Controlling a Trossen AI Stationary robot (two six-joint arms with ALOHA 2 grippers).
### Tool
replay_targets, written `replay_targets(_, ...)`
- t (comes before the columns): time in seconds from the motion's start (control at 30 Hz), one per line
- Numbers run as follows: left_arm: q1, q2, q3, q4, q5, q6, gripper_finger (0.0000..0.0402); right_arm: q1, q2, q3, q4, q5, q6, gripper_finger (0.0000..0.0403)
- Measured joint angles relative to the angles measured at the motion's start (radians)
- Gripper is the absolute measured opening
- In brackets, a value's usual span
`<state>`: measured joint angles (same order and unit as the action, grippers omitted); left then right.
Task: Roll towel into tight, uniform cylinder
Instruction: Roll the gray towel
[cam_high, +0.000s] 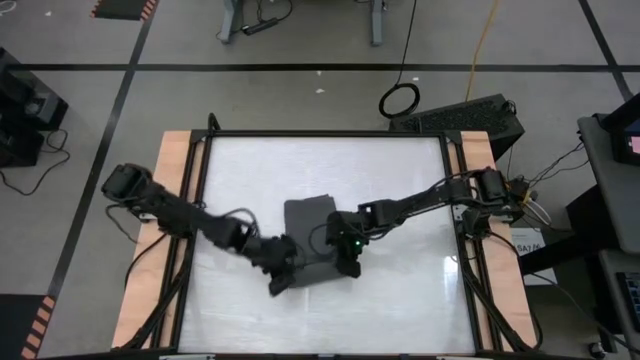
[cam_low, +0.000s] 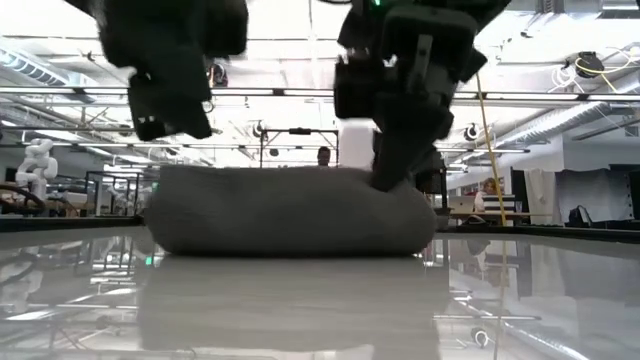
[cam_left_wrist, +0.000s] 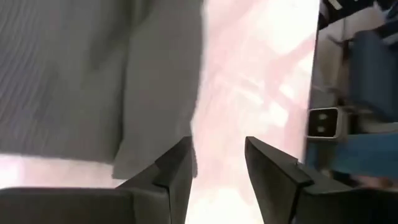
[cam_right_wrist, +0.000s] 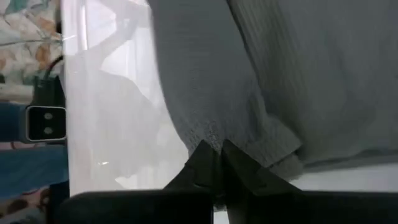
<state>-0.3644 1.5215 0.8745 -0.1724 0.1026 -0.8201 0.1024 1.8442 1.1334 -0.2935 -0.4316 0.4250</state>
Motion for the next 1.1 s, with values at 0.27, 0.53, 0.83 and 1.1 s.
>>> replay_targets(0.27, -0.211, 0.063, -0.001, 0.133, -0.412, 0.092, 0.0151, -0.02, 0.0, -0.112, 0.136, -0.066, 0.104, 0.0)
replay_targets(0.53, -0.208, 0.108, -0.001, 0.174, -0.504, 0.148, 0.0198, -0.032, 0.0, -0.115, 0.156, -0.099, 0.107, 0.0001)
replay_targets(0.83, -0.137, 0.163, 0.0, 0.173, -0.482, 0.177, 0.03, -0.051, 0.0, -0.115, 0.156, -0.099, 0.107, 0.0002)
replay_targets(1.1, -0.121, 0.208, 0.0, 0.128, -0.463, 0.119, 0.0205, -0.053, 0.0, -0.115, 0.156, -0.099, 0.1, 0.0003)
